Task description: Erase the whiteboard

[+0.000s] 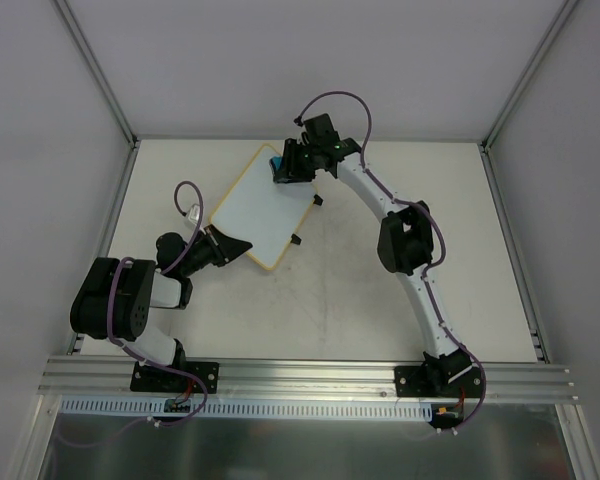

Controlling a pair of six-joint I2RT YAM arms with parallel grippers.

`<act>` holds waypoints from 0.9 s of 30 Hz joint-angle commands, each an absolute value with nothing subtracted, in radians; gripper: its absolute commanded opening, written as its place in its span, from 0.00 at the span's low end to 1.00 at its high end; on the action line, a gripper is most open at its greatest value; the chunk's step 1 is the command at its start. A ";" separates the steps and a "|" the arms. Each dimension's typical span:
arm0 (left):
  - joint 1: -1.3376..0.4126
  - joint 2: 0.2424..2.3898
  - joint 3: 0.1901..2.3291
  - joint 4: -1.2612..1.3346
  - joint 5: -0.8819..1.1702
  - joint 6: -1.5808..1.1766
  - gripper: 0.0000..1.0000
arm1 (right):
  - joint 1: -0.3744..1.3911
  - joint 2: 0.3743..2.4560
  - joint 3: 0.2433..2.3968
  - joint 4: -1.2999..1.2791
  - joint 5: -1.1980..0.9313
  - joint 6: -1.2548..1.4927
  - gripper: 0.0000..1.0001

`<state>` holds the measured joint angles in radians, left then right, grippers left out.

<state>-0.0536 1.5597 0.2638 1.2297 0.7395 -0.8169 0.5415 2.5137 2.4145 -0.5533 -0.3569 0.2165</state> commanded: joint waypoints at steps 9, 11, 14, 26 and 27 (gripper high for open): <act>-0.090 1.531 0.268 1.453 0.827 -0.775 0.00 | 0.511 2.477 2.227 -0.598 -0.275 0.175 0.00; -0.092 1.528 0.270 1.448 0.822 -0.769 0.00 | 0.506 2.470 2.195 -0.598 -0.270 0.164 0.00; -0.095 1.528 0.273 1.442 0.818 -0.762 0.00 | 0.508 2.451 2.174 -0.598 -0.261 0.155 0.00; -0.109 1.514 0.287 1.399 0.808 -0.741 0.00 | 0.624 2.439 2.301 -0.595 -0.287 0.138 0.00; -0.109 1.514 0.287 1.394 0.808 -0.741 0.00 | 0.635 2.438 2.309 -0.597 -0.287 0.138 0.00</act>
